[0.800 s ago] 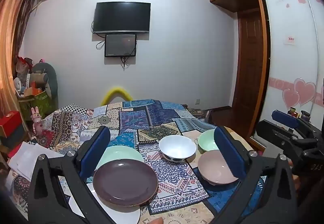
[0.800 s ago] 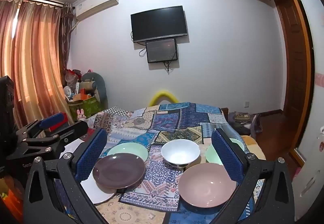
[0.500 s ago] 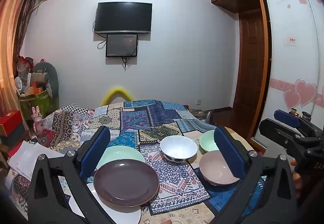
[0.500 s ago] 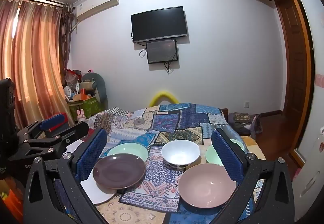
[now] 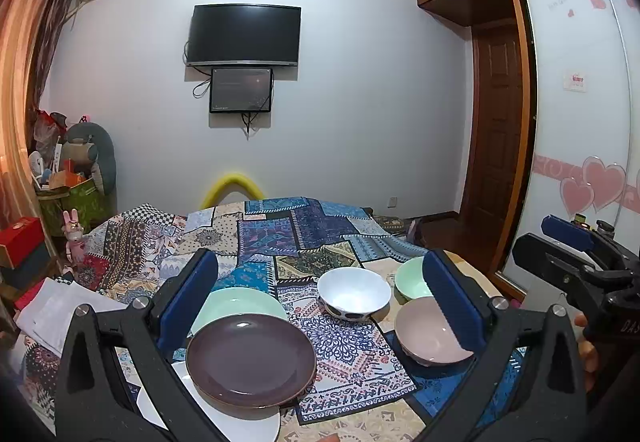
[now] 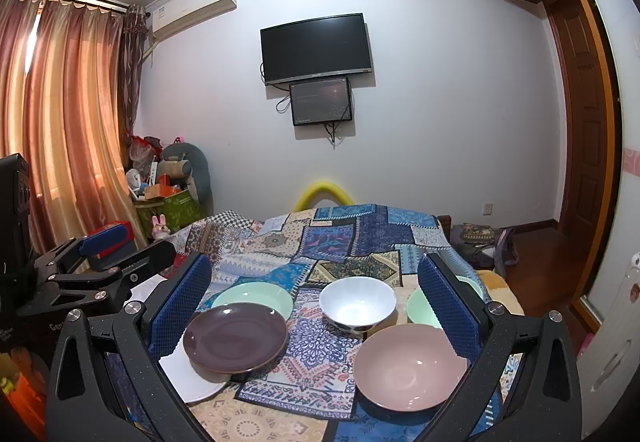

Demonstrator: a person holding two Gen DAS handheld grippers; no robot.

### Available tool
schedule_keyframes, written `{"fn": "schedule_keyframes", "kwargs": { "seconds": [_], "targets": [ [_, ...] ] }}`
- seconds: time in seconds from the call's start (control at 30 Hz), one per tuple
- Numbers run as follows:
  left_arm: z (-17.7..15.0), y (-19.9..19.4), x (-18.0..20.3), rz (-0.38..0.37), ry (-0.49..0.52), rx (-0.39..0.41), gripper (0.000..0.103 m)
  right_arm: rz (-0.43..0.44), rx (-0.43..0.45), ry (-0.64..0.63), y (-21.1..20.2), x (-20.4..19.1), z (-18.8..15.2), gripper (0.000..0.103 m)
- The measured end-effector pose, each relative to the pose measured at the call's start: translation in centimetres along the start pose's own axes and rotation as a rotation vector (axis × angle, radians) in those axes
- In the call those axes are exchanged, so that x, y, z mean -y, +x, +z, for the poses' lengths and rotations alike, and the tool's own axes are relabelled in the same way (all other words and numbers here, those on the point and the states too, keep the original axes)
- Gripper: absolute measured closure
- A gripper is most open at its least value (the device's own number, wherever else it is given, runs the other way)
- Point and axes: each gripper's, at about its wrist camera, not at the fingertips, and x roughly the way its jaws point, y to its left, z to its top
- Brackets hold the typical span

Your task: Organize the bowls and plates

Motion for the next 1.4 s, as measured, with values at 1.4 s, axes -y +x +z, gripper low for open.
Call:
{"fn": "schedule_keyframes", "kwargs": {
  "seconds": [1.4],
  "targets": [
    [0.2, -0.36, -0.14, -0.013, 0.001, -0.002, 0.0, 0.006, -0.008, 0.001, -0.05, 0.39, -0.48, 0.0]
  ]
}}
